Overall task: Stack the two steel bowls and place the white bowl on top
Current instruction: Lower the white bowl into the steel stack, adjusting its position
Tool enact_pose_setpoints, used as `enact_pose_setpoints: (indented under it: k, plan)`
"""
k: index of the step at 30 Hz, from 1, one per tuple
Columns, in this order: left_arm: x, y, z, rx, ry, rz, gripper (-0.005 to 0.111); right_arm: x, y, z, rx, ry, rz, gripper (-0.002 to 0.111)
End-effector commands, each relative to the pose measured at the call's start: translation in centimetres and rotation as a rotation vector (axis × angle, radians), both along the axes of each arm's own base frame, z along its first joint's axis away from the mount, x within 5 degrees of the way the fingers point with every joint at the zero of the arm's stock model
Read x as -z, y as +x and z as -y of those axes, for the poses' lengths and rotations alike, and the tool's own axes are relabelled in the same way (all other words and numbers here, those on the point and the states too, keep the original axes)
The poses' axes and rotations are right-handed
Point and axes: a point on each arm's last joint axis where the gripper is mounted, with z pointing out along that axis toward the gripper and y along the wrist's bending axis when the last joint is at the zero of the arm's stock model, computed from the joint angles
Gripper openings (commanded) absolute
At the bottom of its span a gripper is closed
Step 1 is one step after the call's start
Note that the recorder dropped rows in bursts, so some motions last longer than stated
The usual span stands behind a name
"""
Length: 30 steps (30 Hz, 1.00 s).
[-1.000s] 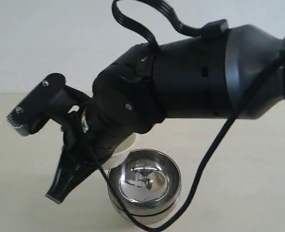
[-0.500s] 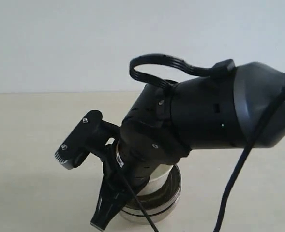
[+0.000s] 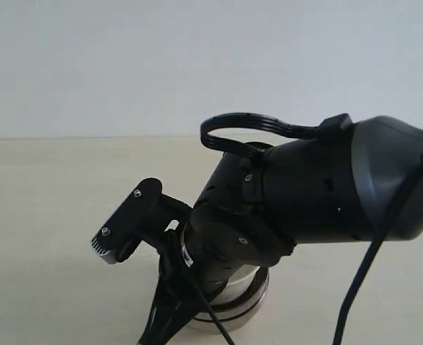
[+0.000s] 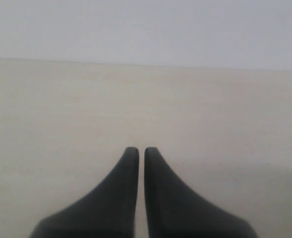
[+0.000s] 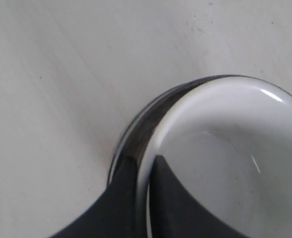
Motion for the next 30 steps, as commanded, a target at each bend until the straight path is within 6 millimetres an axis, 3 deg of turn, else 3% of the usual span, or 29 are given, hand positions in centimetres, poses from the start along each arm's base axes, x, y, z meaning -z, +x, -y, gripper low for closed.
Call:
enact_pose_setpoints:
  k: [1,4,9,12,17,20,21,24,30]
  plan:
    - [0.0,0.0,0.0,0.003,-0.005,0.007,0.004,-0.5,0.1,0.1,0.035,0.038,0.004,0.0]
    - [0.0,0.0,0.0,0.003,-0.005,0.007,0.004,-0.5,0.1,0.1,0.043,0.038,0.0,0.004]
    - [0.0,0.0,0.0,0.003,-0.005,0.007,0.004,-0.5,0.1,0.0,0.043,0.044,0.002,0.039]
    - [0.0,0.0,0.0,0.003,-0.005,0.007,0.004,-0.5,0.1,0.0,0.043,0.044,0.002,0.047]
    - [0.0,0.0,0.0,0.003,-0.005,0.007,0.004,-1.4,0.2,0.0,0.041,0.06,0.019,0.034]
    - [0.0,0.0,0.0,0.003,-0.005,0.007,0.004,-4.1,-0.1,0.3,0.035,0.134,0.066,0.005]
    - [0.0,0.0,0.0,0.003,-0.005,0.007,0.004,-4.6,-0.1,0.5,0.035,0.146,0.074,0.0]
    - [0.0,0.0,0.0,0.003,-0.005,0.007,0.004,-5.4,-0.5,1.0,0.098,0.172,0.042,0.0]
    - [0.0,0.0,0.0,0.003,-0.005,0.007,0.004,-5.1,-1.2,0.7,0.166,0.225,-0.085,0.0]
